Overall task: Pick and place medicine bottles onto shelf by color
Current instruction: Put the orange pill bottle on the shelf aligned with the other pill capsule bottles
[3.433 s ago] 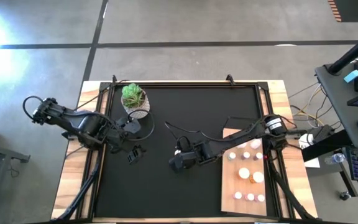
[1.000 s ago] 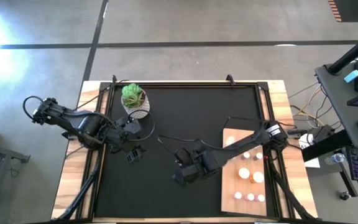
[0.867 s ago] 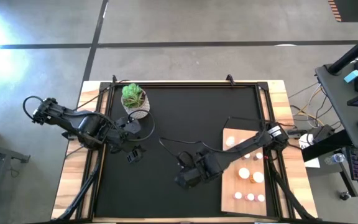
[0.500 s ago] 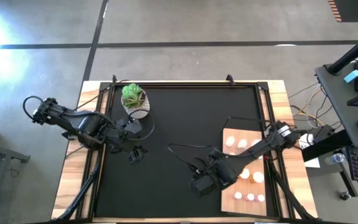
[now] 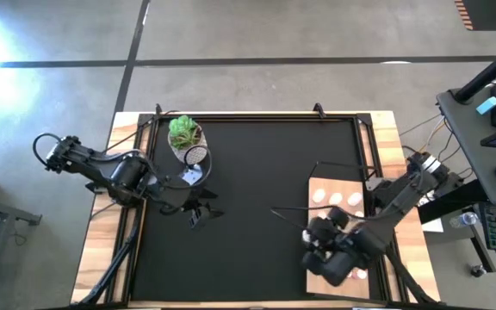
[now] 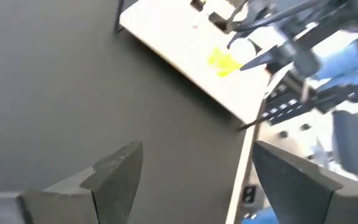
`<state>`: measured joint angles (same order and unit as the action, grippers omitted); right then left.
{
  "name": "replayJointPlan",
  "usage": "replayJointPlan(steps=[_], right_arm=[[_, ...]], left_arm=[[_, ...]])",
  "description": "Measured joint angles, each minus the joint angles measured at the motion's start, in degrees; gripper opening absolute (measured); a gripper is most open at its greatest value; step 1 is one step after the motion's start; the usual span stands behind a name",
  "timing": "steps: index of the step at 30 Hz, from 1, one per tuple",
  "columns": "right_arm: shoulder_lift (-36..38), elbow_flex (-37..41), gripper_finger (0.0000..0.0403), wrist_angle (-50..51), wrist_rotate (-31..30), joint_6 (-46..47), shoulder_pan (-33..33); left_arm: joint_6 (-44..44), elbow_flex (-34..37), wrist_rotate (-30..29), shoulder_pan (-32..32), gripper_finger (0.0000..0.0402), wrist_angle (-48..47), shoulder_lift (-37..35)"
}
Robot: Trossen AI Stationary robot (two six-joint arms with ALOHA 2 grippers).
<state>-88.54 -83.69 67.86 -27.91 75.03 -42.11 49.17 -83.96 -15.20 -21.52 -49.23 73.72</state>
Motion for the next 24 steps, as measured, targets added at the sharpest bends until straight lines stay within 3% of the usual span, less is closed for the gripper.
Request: replayJointPlan(steps=[10,24], right_arm=[[7.8,15.5,0.0201,-8.3,-0.8,2.9,-6.8],[13.0,26.2,0.0201,-19.3,-0.8,-4.0,-8.3]], left_arm=[[0.0,0.0,-0.1,0.0,0.0286,9.0,4.8],[0.2,0.0,0.0,0.0,0.0286,15.5,10.1]])
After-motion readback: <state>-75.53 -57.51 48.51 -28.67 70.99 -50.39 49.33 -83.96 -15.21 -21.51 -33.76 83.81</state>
